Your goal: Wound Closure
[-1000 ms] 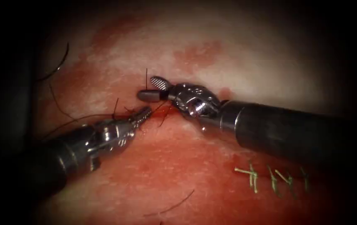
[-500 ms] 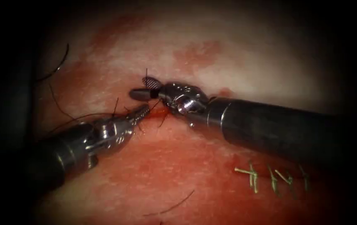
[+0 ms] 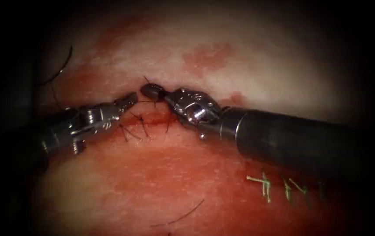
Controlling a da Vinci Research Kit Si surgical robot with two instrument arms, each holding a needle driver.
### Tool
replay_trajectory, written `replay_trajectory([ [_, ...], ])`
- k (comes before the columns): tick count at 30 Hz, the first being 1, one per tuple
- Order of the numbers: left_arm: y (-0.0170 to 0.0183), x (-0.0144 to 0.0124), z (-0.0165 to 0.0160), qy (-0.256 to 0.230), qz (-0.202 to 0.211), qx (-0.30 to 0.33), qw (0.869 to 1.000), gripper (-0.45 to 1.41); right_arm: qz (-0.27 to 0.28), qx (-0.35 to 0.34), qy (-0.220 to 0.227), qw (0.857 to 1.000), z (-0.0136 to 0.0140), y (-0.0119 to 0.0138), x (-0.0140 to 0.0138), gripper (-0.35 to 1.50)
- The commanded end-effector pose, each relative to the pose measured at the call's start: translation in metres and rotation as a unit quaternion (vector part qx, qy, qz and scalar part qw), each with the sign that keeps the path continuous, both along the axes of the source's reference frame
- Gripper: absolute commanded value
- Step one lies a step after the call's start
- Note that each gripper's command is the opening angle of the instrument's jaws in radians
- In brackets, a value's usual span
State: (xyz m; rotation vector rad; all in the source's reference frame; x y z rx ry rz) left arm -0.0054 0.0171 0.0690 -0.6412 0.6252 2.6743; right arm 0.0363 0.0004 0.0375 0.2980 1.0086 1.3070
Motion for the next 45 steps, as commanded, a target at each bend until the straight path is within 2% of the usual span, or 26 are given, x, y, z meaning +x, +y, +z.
replay_trajectory([
  [1, 0.0013, 0.0001, 0.0009, 0.002, -0.004, 0.004, 1.0, -0.45, -0.006, -0.007, -0.002, 1.0, -0.0005, -0.0004, 0.0006, -0.35],
  [7, 0.0057, 0.0021, 0.0033, 0.017, -0.032, 0.017, 0.999, -0.45, -0.008, -0.013, -0.003, 1.0, -0.0011, -0.0019, -0.0001, -0.35],
  [13, 0.0099, 0.0013, 0.0058, 0.02, -0.044, 0.024, 0.999, -0.45, -0.01, -0.019, -0.003, 1.0, -0.0007, -0.0031, -0.0004, -0.35],
  [16, 0.0121, 0.0011, 0.0067, 0.011, -0.05, 0.022, 0.998, -0.45, -0.011, -0.022, -0.002, 1.0, -0.0004, -0.0039, -0.0007, -0.35],
  [18, 0.015, 0.0013, 0.008, -0.003, -0.067, 0.009, 0.998, -0.45, -0.014, -0.025, -0.001, 1.0, -0.0006, -0.0051, -0.0013, -0.35],
  [25, 0.0188, 0.0026, 0.0108, -0.021, -0.086, -0.009, 0.996, -0.45, -0.02, -0.028, 0.002, 0.999, -0.0025, -0.0077, -0.0026, -0.35],
  [35, 0.023, 0.004, 0.0117, -0.053, -0.101, -0.03, 0.993, -0.45, -0.023, -0.028, 0.004, 0.999, -0.0037, -0.0088, -0.0032, -0.35],
  [39, 0.0256, 0.0042, 0.0114, -0.061, -0.105, -0.043, 0.992, -0.45, -0.027, -0.03, 0.005, 0.999, -0.0039, -0.0091, -0.0032, -0.35],
  [45, 0.0272, 0.0044, 0.0121, -0.06, -0.105, -0.043, 0.992, -0.45, -0.032, -0.035, 0.01, 0.999, -0.0042, -0.01, -0.0031, -0.35],
])
